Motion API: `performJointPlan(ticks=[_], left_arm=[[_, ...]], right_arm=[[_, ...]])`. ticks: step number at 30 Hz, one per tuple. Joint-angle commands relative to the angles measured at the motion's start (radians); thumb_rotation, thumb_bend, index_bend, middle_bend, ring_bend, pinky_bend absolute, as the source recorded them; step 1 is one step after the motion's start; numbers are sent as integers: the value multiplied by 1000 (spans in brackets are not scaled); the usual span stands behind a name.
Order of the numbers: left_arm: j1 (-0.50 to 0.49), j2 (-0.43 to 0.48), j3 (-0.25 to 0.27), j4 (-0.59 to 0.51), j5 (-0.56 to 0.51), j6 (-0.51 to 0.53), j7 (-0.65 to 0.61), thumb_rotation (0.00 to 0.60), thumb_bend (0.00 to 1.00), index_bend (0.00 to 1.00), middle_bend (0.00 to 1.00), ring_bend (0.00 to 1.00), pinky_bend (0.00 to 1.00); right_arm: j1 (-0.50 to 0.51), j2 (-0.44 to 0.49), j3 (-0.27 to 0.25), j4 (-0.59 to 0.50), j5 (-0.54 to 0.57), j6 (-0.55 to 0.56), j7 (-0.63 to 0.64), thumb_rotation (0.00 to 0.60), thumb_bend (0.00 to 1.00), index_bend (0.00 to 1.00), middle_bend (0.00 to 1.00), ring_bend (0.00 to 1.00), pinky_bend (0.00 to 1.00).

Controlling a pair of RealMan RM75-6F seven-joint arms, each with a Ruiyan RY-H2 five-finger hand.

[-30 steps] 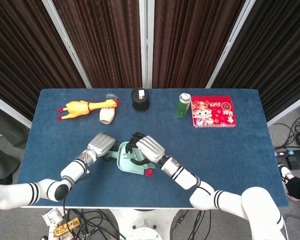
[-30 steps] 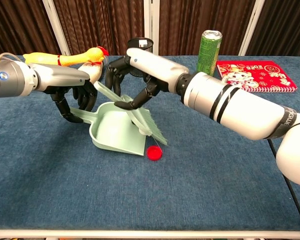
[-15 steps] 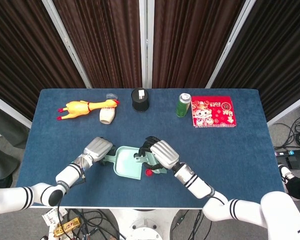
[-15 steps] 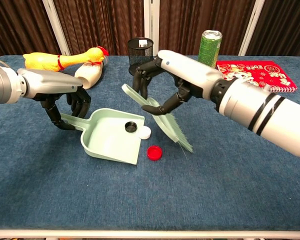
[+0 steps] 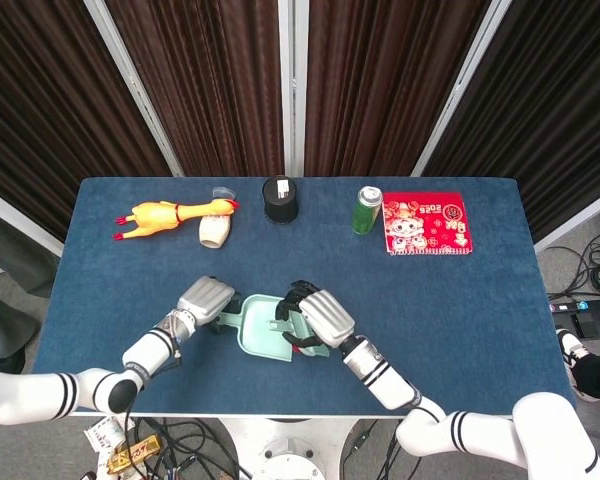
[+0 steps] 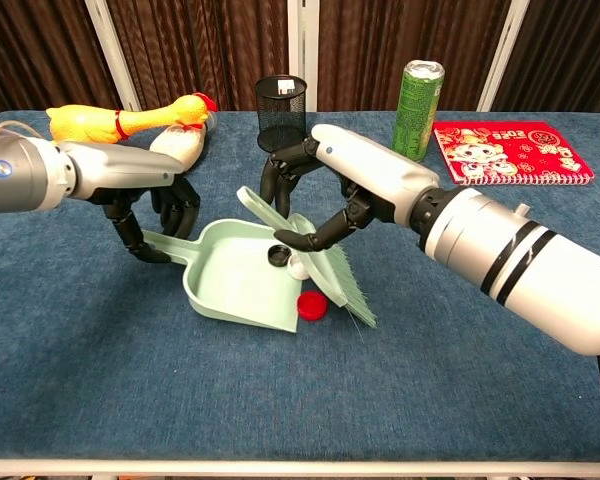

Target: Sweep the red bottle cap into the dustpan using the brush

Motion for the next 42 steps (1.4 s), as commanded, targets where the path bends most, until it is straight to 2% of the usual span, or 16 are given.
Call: performJointPlan(ticks=[1,17,33,38,42], left_arm=[[-15,-14,-9,1,-20,0,7,600,406,560,537,384,287],[-111,-90,-24,7,-188,19,86,600,403,560,537,384,288],[-190,-125,-51,15,-319,44,121,600,400,560,536,385,291],[-193,-126,-42,17,-334,47,116,600,399,551,533,384,293],[-188,-114,-36,11,-330,46,105,600,399,459,495,384,293]], right_arm=[[-5,3,0,1,-3,5,5,600,685,719,653,314,166],[-23,-38,11,33,-16,32,23,600,687,733,659,315,151],[0,-87,65,80,-11,42,51,600,691,735,661,315,150],[-8,-66,66,70,-20,60,69,600,691,735,661,315,150],[-27,0,54,36,-39,84,68,600,691,735,661,315,150]])
